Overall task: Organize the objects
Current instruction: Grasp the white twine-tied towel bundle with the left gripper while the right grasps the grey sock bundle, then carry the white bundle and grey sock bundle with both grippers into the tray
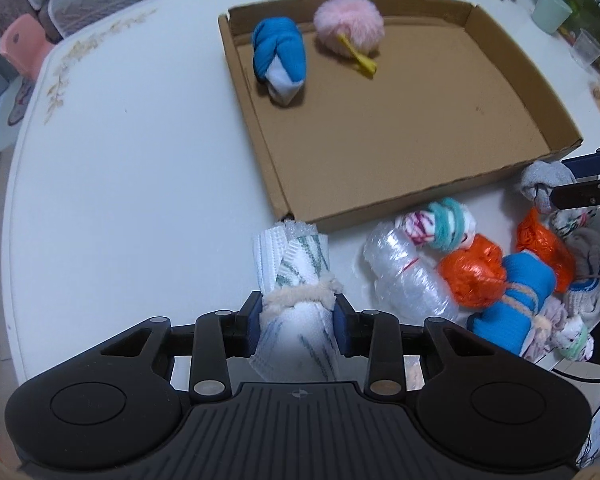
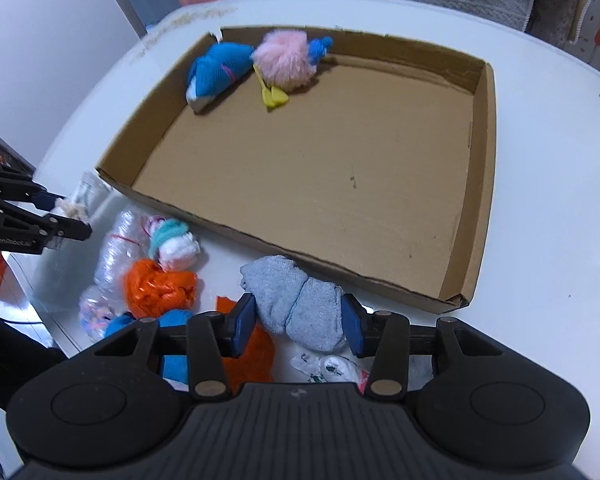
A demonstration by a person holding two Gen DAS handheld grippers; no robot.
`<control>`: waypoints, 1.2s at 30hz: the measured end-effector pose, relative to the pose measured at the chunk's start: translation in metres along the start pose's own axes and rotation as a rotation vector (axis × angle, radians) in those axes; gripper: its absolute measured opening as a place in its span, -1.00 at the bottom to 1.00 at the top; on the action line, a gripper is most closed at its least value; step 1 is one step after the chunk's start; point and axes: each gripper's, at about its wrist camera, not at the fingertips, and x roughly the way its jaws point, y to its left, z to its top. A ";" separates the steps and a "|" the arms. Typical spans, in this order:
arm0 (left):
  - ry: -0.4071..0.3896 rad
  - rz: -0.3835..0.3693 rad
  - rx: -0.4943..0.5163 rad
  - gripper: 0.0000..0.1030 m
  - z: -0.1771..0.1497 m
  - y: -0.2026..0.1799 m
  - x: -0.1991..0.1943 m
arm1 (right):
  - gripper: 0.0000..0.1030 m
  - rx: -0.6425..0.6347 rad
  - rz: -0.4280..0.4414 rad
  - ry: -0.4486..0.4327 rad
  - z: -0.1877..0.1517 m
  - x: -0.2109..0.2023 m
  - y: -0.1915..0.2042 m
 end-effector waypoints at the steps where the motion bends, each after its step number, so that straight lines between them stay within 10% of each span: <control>1: -0.008 0.000 -0.001 -0.18 0.001 0.000 -0.002 | -0.20 0.003 0.006 -0.016 0.000 -0.005 -0.001; 6: -0.048 0.008 -0.012 -0.18 0.004 0.000 -0.014 | -0.35 0.050 0.035 -0.096 0.000 -0.024 -0.009; 17: -0.021 -0.001 -0.004 -0.17 -0.004 -0.004 -0.009 | -0.34 -0.040 -0.038 0.025 -0.002 0.011 0.012; 24: -0.014 0.002 -0.001 -0.17 -0.005 -0.005 -0.008 | 0.01 -0.104 -0.084 0.077 0.000 0.032 0.020; 36: -0.042 -0.006 0.000 -0.17 -0.001 -0.003 -0.019 | -0.23 -0.063 -0.001 -0.004 0.001 0.001 0.011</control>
